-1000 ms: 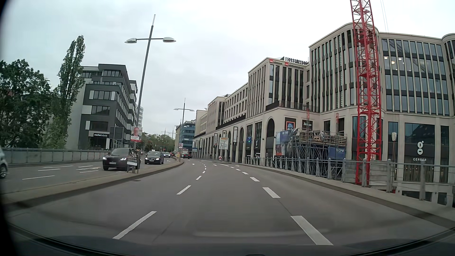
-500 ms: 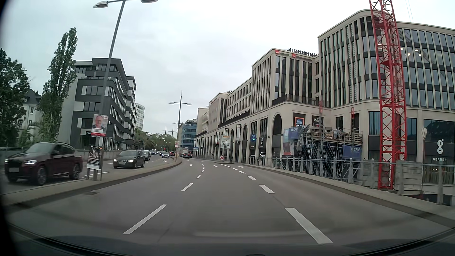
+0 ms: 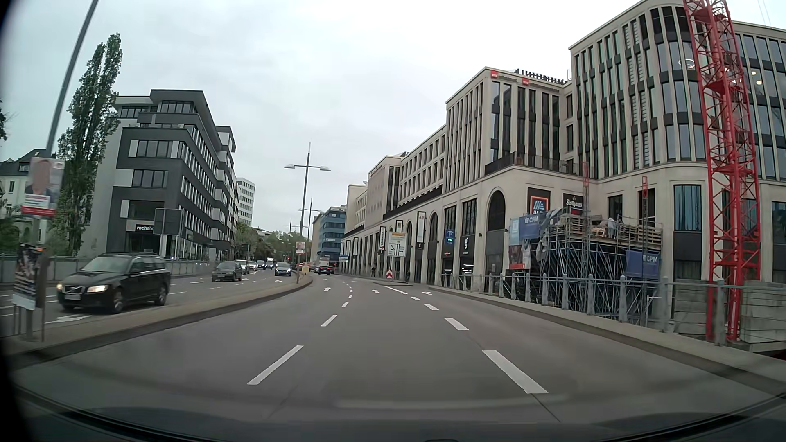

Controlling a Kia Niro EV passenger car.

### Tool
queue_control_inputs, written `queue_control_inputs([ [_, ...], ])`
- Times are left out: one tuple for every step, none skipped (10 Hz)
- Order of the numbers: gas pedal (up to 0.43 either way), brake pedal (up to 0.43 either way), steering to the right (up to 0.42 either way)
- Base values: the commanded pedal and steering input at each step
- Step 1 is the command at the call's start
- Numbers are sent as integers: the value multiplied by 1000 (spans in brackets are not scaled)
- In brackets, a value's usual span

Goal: Follow the waypoints while adhering to traffic rules and regulations

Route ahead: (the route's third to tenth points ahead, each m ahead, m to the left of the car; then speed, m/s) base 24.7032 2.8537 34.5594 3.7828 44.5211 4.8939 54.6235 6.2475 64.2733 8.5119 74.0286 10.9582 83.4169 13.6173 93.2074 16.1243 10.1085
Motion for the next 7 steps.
queue_control_inputs([
  [87, 0, -15],
  [87, 0, -16],
  [87, 0, -16],
  [87, 0, -16],
  [87, 0, -16],
  [87, 0, -16],
  [0, 0, -16],
])
